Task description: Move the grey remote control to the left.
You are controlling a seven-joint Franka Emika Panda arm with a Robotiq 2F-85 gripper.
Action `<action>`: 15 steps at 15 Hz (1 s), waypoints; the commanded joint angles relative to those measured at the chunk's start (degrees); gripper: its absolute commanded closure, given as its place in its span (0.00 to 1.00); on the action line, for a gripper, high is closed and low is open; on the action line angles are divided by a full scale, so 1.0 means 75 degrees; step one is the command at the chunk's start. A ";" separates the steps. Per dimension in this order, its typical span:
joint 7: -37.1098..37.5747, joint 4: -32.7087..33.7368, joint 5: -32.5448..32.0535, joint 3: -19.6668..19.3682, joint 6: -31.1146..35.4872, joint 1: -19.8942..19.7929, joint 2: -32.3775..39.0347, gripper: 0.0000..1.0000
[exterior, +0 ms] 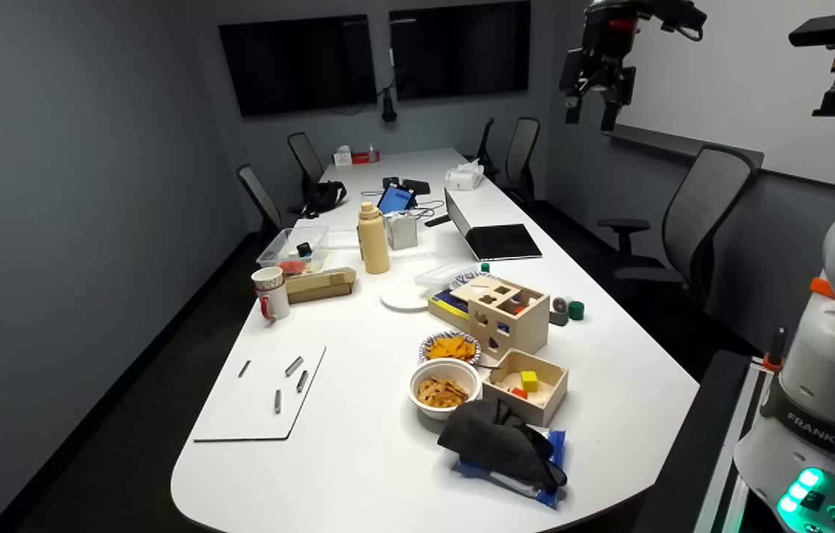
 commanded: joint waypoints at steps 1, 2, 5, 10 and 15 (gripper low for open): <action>-0.0093 0.0019 0.0089 0.0171 -0.0022 -0.0226 0.0042 0.00; -0.0093 0.0020 0.0089 0.0171 -0.0022 -0.0226 0.0041 0.00; -0.0093 0.0021 0.0089 0.0170 -0.0021 -0.0226 0.0039 0.00; -0.0094 0.0053 0.0031 0.0127 0.0496 -0.0246 0.0496 0.00; -0.0410 -0.0042 -0.0039 -0.0029 0.2686 -0.0403 0.2286 0.00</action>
